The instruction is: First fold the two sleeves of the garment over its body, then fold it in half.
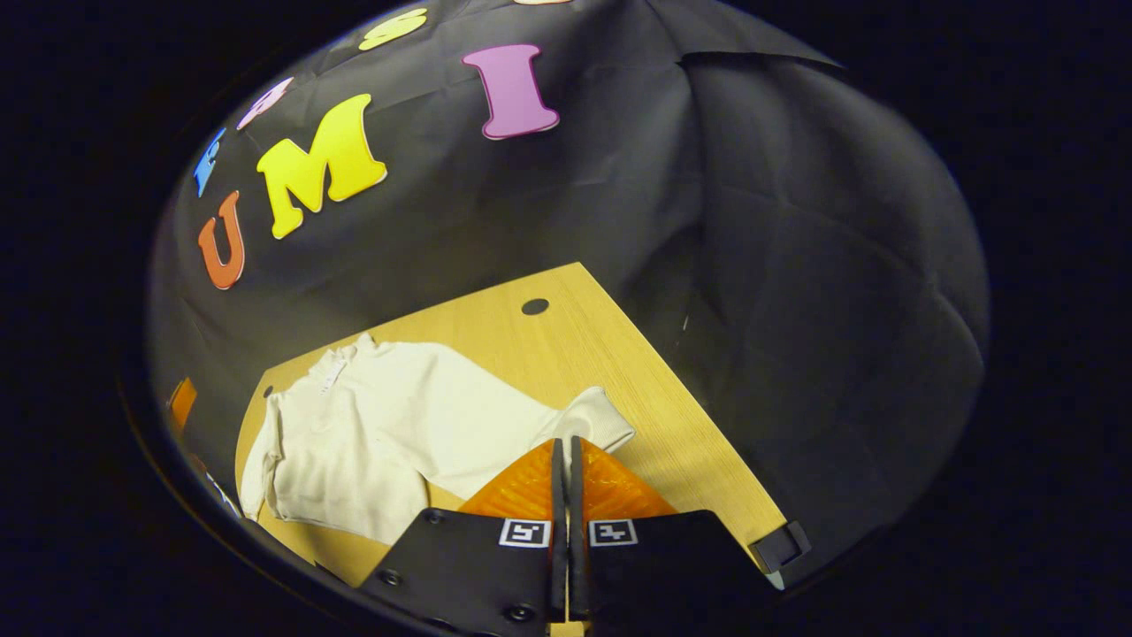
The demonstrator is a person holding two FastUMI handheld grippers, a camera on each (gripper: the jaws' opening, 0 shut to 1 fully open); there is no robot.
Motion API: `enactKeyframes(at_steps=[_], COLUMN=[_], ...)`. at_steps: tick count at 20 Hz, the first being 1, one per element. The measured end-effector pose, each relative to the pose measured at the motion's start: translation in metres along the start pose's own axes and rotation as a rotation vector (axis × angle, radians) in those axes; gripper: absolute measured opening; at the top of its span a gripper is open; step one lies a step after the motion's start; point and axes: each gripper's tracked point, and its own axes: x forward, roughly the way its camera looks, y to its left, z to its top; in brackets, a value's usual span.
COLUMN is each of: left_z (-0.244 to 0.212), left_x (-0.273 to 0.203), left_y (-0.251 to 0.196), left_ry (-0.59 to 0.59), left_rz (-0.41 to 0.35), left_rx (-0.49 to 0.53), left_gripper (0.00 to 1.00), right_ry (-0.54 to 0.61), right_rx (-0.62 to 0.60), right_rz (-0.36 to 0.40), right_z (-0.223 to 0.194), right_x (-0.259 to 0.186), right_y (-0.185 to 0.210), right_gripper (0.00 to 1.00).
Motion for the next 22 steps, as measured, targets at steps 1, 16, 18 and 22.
enactKeyframes(at_steps=[1,16,18,22], left_z=[-0.002,-0.019,-0.024,-0.026], left_x=[-0.002,-0.048,-0.059,-0.077], left_y=[0.008,0.159,0.18,0.222], left_ry=[0.0,-0.001,0.001,0.004], left_rz=[0.016,0.298,0.344,0.437], left_rx=[-0.01,-0.107,-0.123,-0.124], left_gripper=[0.98,0.98,0.98,0.98], right_ry=[-0.011,-0.114,-0.107,-0.065], right_rx=[-0.003,-0.29,-0.338,-0.431], right_rz=[0.015,0.372,0.427,0.512], right_z=[0.009,0.135,0.131,0.093], right_x=[0.0,0.04,0.051,0.074], right_y=[0.013,0.32,0.371,0.458], right_gripper=[0.02,0.02,0.01,0.02])
